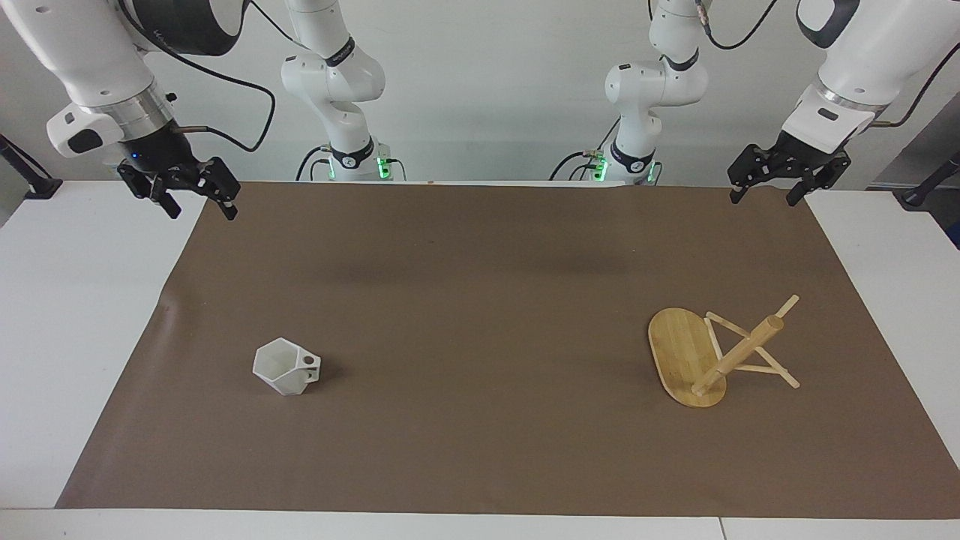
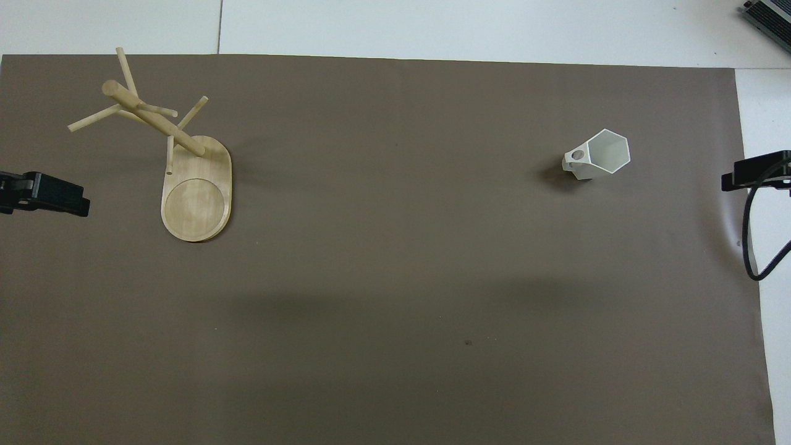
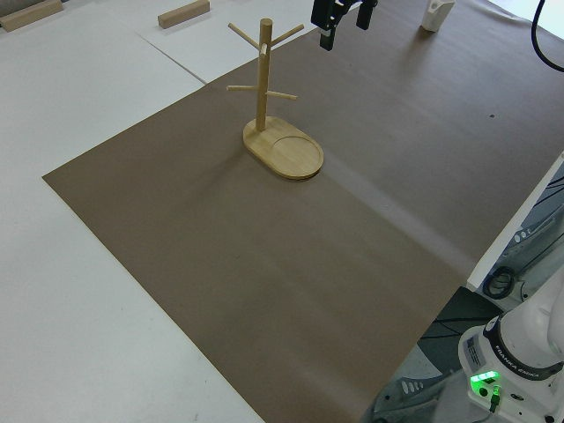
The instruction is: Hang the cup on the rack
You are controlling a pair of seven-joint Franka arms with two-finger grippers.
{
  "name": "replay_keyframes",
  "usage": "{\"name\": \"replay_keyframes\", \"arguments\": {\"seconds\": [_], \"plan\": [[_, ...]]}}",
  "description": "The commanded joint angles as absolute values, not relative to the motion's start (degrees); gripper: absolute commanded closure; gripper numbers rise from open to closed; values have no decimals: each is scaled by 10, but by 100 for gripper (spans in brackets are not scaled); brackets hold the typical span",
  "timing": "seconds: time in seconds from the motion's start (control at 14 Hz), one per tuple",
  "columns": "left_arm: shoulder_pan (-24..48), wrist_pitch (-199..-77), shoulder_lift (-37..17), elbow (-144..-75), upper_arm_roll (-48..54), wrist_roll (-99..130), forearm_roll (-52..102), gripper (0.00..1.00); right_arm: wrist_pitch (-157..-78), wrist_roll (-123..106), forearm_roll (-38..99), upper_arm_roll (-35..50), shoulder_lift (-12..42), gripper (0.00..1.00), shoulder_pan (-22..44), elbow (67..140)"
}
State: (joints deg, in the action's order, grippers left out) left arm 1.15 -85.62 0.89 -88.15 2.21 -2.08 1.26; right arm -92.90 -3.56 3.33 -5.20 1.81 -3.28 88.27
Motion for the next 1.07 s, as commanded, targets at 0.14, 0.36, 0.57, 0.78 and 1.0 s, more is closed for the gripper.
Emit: {"name": "replay_keyframes", "arguments": {"seconds": [0.14,0.36,0.57,0.78,1.0], "plan": [[16,-847,12,-883,15,-23,18,0,-947,-46,23,-52,7,0,-32,900],[16,-848,12,-883,15,-23,17,0,-952,-47,26,-51,7,0,-26,899],[16,-848,12,-883,15,-23,18,0,-952,-58,33,-51,7,0,-28,899],[16,-848,12,-883,15,-23,18,0,-952,-80,34,-50,7,0,-31,897],[16,-848,12,-883,15,-23,18,0,-975,-81,34,-50,7,0,-31,898]]}}
